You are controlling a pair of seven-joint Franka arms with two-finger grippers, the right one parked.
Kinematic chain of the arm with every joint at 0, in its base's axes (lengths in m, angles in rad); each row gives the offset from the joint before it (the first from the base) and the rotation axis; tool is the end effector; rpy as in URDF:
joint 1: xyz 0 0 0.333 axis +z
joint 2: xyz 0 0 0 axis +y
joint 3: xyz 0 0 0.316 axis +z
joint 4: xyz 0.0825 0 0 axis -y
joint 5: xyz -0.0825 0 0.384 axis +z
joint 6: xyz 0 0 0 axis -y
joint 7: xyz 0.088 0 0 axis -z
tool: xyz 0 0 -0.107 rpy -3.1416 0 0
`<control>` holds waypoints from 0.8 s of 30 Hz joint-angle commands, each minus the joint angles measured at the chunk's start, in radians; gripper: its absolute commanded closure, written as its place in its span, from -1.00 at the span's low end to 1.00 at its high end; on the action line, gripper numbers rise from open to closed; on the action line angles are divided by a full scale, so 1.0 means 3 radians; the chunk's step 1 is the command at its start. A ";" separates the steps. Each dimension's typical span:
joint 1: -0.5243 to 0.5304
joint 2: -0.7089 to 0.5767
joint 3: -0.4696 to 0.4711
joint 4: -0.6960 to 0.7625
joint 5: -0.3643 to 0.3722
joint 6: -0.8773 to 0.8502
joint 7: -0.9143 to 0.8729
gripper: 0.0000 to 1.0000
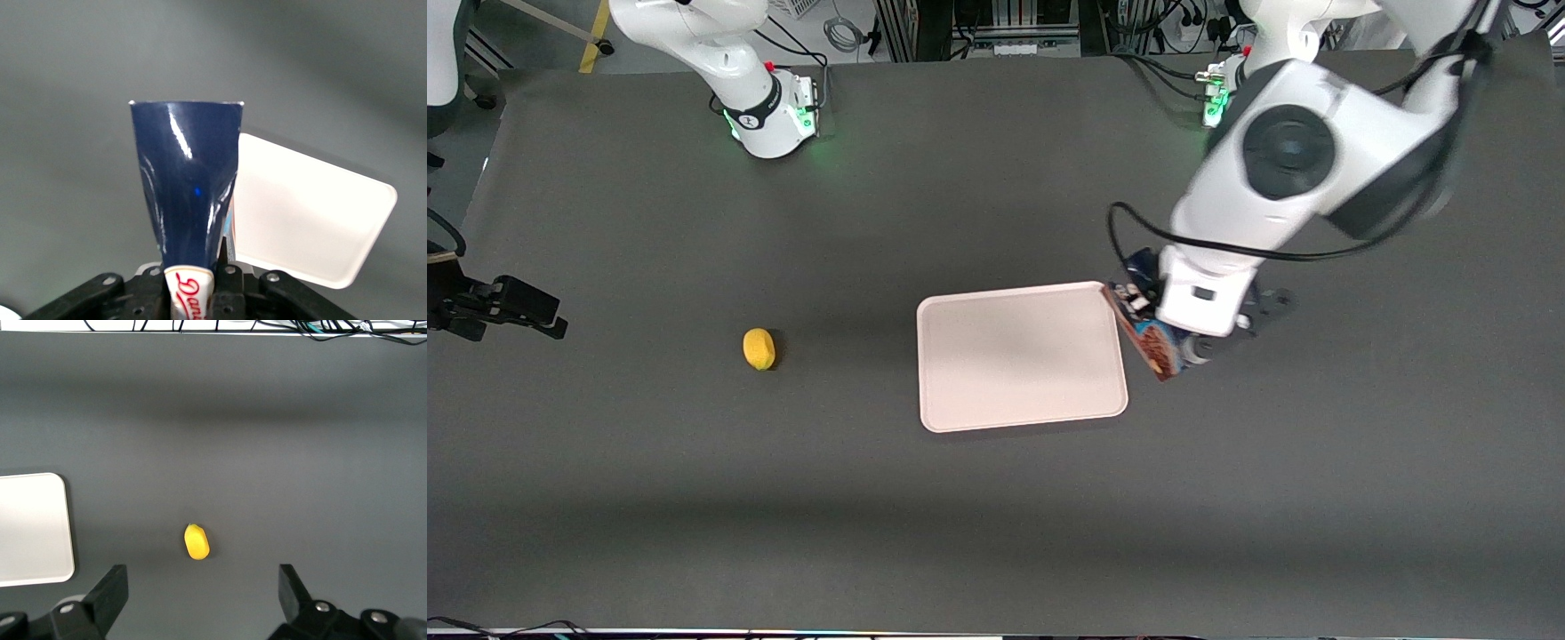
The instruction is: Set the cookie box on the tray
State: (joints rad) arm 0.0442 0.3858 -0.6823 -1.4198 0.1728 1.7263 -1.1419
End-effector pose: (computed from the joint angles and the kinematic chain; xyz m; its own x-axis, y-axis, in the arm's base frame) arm 0.5742 -0.3194 0.5172 0.8694 0.4903 -0.0603 0.4927 -0.8696 0.0333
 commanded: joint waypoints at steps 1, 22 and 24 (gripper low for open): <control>0.0026 -0.0161 -0.0180 -0.0554 0.0175 0.0457 -0.0437 0.67; -0.0065 0.0294 -0.0477 -0.1107 0.1080 0.1271 -0.0228 0.69; -0.0081 0.0355 -0.0471 -0.1112 0.1132 0.1317 -0.0187 0.69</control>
State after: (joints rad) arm 0.0293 0.4511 -0.8162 -1.7539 0.4629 2.0857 -1.2371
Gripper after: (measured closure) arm 0.775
